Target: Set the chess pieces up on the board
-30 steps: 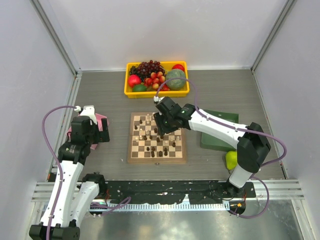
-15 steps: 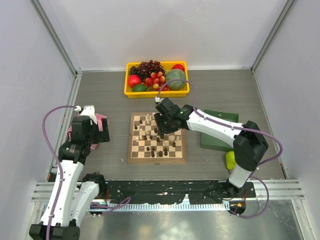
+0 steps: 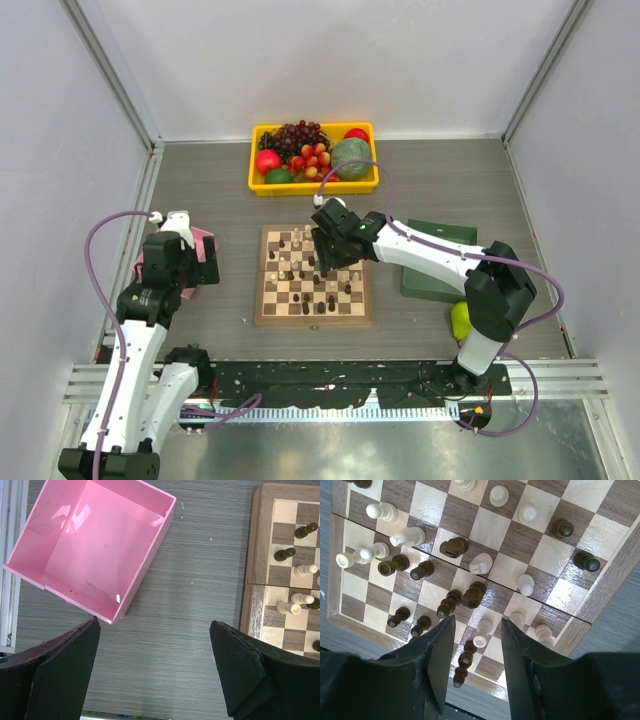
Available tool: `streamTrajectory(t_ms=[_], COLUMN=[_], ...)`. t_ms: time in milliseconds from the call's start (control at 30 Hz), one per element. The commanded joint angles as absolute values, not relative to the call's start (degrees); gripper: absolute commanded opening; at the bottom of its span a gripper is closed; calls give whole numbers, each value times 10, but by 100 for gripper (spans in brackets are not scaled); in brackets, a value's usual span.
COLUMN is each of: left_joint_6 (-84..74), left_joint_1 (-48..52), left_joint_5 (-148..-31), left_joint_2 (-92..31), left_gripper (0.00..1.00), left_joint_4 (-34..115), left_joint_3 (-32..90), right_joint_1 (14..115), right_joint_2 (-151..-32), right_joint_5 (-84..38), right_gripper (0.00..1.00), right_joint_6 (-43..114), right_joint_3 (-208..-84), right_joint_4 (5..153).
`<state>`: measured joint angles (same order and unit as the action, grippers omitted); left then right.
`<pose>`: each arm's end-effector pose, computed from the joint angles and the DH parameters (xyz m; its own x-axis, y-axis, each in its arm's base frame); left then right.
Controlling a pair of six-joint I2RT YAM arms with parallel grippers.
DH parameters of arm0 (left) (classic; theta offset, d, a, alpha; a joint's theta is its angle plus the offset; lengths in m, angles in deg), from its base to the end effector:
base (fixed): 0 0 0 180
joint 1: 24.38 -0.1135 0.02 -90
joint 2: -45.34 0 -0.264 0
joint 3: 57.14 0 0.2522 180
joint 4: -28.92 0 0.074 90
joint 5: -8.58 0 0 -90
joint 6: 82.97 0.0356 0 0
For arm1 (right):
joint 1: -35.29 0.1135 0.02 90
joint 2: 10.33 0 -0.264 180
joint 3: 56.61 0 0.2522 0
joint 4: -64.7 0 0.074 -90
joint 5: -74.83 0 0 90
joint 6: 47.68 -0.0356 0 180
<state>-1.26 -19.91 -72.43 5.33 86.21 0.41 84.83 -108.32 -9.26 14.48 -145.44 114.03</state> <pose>0.1422 -0.0055 0.2894 -0.6247 -0.0940 -0.7752 -0.1343 0.9909 -0.0120 0.2383 0.2737 0.2415 -0.8263 -0.2530 -0.5031 -0.3800 0.9099 0.1665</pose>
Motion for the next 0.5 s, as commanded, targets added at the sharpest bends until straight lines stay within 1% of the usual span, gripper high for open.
streamTrajectory(t_ms=[0, 467], left_joint_6=[-5, -5], left_joint_1=[-201, -201], left_joint_5=[-720, -718], left_joint_2=[57, 54], left_gripper=[99, 99], left_joint_4=[852, 852], left_joint_3=[18, 18], right_joint_1=[852, 852], right_joint_2=[-1056, -1093], right_joint_5=[-74, -95], right_gripper=[48, 47], right_joint_6=[131, 120], right_joint_3=[-1452, -1468], right_joint_4=[1127, 1105])
